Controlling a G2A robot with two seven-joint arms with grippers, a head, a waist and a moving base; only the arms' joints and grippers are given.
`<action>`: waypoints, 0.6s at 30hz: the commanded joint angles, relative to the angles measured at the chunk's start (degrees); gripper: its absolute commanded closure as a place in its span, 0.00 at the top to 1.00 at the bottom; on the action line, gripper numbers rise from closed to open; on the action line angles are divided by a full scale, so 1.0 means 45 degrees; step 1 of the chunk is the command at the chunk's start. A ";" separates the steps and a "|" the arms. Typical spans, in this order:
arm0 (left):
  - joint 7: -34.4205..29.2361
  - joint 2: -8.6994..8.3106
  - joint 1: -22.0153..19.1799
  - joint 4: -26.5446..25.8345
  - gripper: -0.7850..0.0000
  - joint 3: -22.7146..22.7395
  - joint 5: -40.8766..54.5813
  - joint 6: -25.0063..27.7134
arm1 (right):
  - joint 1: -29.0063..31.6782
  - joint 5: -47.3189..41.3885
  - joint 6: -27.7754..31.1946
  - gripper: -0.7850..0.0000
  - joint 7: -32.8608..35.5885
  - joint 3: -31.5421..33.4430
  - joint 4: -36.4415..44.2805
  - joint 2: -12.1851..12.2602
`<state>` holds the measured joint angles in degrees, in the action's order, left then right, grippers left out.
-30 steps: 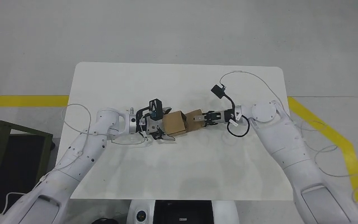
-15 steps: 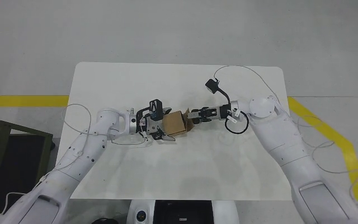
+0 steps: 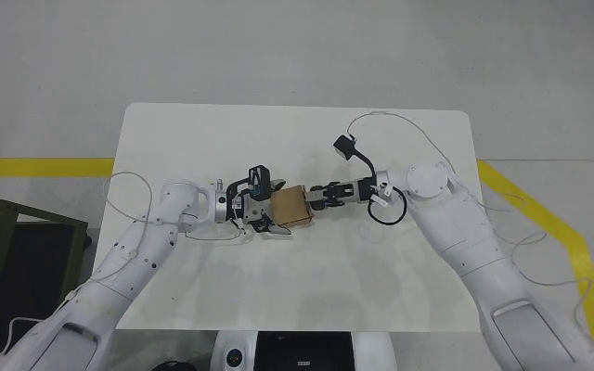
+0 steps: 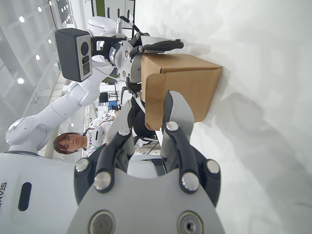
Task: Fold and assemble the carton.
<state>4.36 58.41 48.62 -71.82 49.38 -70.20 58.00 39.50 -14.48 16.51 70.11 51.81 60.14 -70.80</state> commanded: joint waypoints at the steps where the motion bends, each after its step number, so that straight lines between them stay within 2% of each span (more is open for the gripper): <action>1: 0.0002 -0.0010 -0.0005 -0.0003 1.00 -0.0016 0.0015 0.0000 | 0.0011 -0.0014 -0.0031 0.29 0.0017 -0.0027 -0.0068 -0.0008; 18: 0.0017 -0.0092 -0.0039 -0.0056 1.00 -0.0158 0.0095 0.0000 | 0.0342 -0.0328 -0.0141 0.26 -0.0299 0.0250 -0.0108 0.0060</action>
<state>4.45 58.01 48.47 -72.07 48.71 -69.81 58.00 40.90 -15.71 15.88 68.98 52.79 59.72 -70.55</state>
